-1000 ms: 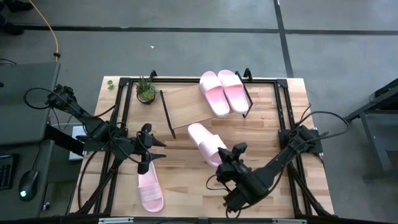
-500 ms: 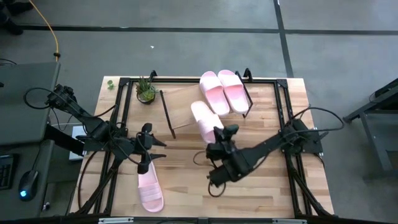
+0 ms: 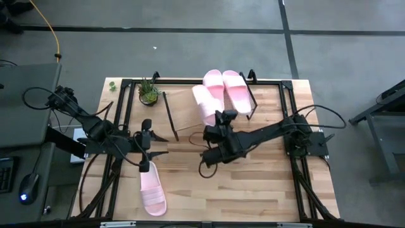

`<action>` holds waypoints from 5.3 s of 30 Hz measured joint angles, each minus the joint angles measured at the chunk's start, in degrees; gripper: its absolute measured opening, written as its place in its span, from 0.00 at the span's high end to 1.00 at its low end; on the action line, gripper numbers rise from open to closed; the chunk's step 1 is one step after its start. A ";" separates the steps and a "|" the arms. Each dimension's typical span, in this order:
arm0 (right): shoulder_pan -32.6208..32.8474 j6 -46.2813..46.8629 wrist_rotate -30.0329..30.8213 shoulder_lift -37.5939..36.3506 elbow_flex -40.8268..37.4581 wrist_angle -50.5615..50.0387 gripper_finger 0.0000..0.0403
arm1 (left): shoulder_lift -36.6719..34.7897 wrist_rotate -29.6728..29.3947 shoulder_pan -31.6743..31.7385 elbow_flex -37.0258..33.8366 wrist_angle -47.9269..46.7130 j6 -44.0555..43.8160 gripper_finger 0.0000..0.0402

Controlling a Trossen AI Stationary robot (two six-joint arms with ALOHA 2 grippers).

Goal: Pick and place slides into the shelf
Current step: Put the right pink slide on the shelf

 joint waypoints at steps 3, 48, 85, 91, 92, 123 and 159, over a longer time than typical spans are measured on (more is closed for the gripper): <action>-1.41 -3.43 -0.05 -0.16 -0.02 3.91 1.00 | -1.39 -0.27 0.00 0.00 -0.01 1.56 0.55; -8.51 -30.43 -17.02 -0.63 -0.02 26.41 1.00 | -4.42 -0.23 -0.02 0.02 -3.28 1.53 0.55; -4.83 -13.69 -12.47 -2.78 -0.02 10.16 1.00 | -4.40 -0.19 -0.04 0.02 -2.85 1.47 0.55; -6.10 -20.87 -12.49 -2.78 -0.02 18.21 1.00 | -4.40 -0.21 -0.04 0.02 -2.82 1.47 0.55; -6.44 -22.10 -12.52 -2.78 -0.02 19.40 1.00 | -4.40 -0.20 -0.04 0.02 -2.82 1.47 0.55; -12.30 -32.98 -14.29 -2.78 -0.02 31.15 1.00 | -4.40 -0.20 -0.04 0.02 -2.84 1.55 0.55; -12.85 -25.71 -23.76 0.53 -0.20 24.66 1.00 | -4.42 -0.18 -0.04 0.02 -2.75 1.57 0.55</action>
